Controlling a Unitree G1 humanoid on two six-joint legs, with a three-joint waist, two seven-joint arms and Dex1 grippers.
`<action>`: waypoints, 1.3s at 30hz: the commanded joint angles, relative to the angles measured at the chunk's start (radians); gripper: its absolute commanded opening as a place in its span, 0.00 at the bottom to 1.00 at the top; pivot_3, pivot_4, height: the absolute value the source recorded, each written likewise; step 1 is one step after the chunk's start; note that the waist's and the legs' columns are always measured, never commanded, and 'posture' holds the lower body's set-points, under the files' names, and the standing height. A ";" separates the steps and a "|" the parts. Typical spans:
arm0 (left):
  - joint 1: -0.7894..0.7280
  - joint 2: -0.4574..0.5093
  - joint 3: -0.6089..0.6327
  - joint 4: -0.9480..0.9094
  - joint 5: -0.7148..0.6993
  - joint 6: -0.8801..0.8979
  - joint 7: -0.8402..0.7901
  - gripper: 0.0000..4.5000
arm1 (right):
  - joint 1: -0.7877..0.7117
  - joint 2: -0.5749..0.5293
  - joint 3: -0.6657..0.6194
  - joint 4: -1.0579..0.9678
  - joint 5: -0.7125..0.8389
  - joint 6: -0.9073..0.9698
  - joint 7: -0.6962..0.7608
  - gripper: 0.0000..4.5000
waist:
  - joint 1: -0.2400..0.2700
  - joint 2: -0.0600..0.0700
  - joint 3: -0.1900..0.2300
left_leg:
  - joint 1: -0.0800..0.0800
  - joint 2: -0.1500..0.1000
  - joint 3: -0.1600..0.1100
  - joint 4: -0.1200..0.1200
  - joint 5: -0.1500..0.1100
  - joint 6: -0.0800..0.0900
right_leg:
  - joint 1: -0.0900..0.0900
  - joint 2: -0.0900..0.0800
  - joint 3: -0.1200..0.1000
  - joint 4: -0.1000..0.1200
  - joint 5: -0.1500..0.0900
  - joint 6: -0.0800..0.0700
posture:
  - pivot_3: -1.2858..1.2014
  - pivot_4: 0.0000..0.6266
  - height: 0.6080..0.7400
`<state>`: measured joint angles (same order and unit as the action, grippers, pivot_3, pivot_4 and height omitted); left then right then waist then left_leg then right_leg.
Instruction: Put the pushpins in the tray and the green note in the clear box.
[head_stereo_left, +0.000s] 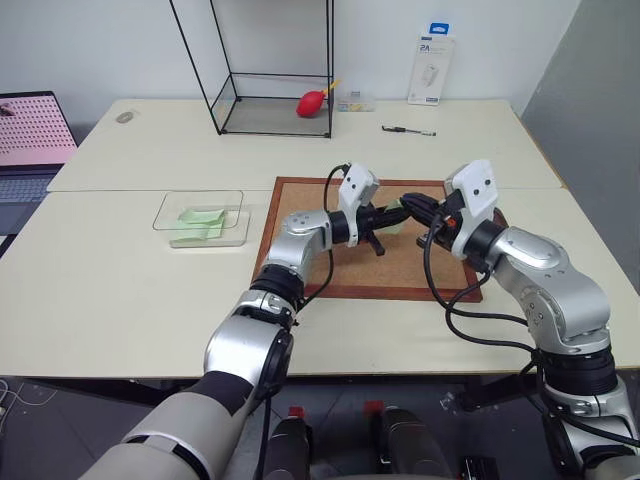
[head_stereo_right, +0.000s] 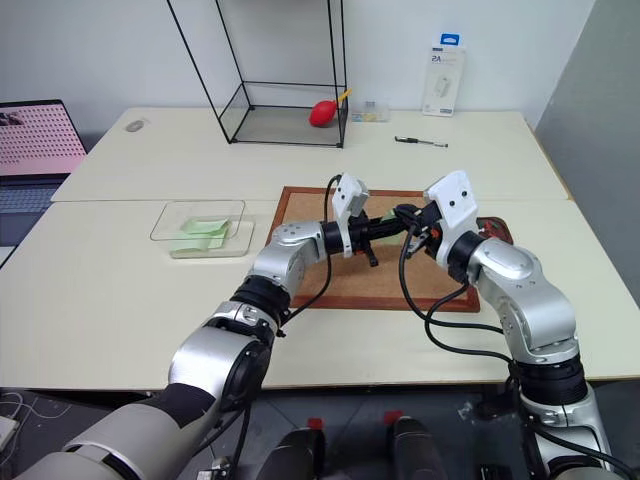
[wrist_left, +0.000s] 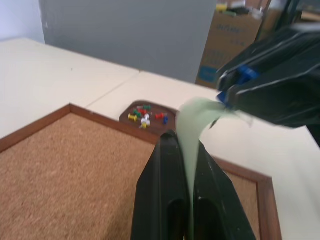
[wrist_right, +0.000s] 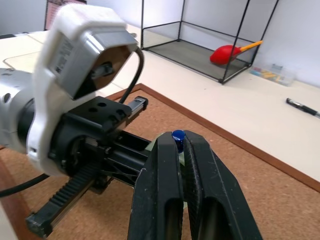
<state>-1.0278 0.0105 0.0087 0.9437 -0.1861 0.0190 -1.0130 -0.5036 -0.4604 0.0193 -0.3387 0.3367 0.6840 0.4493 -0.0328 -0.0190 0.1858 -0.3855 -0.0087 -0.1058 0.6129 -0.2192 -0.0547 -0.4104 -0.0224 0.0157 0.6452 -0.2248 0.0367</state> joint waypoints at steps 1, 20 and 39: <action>0.028 -0.017 0.018 -0.095 -0.039 -0.012 0.013 0.00 | -0.012 -0.013 -0.024 0.004 -0.052 -0.032 -0.041 0.00 | 0.000 0.000 0.000 | 0.000 0.000 0.000 0.000 0.000 0.000 | 0.000 0.000 0.000 0.000 0.000 0.000 | 0.52 0.24 1.00; 0.180 0.005 -0.031 -0.291 -0.060 0.099 0.013 0.00 | -0.087 0.196 -0.265 -0.016 0.160 0.172 -0.200 0.00 | 0.000 0.000 0.000 | 0.001 0.000 0.000 0.000 0.000 0.000 | 0.000 0.000 0.001 0.001 0.000 0.000 | 0.52 0.24 1.00; 0.269 0.044 -0.034 -0.383 -0.052 0.112 0.064 0.00 | -0.083 0.096 -0.277 -0.020 0.211 0.192 -0.233 0.00 | -0.001 0.001 0.000 | 0.001 0.000 0.000 0.000 0.000 0.000 | 0.000 0.000 0.001 0.001 0.000 0.000 | 0.52 0.24 1.00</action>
<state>-0.7513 0.0443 -0.0182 0.6263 -0.2356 0.1423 -0.9592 -0.5994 -0.3110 -0.2922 -0.3250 0.5902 0.9355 0.1758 -0.0337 -0.0180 0.1856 -0.3849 -0.0083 -0.1054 0.6128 -0.2192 -0.0545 -0.4105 -0.0222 0.0163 0.6461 -0.2248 0.0365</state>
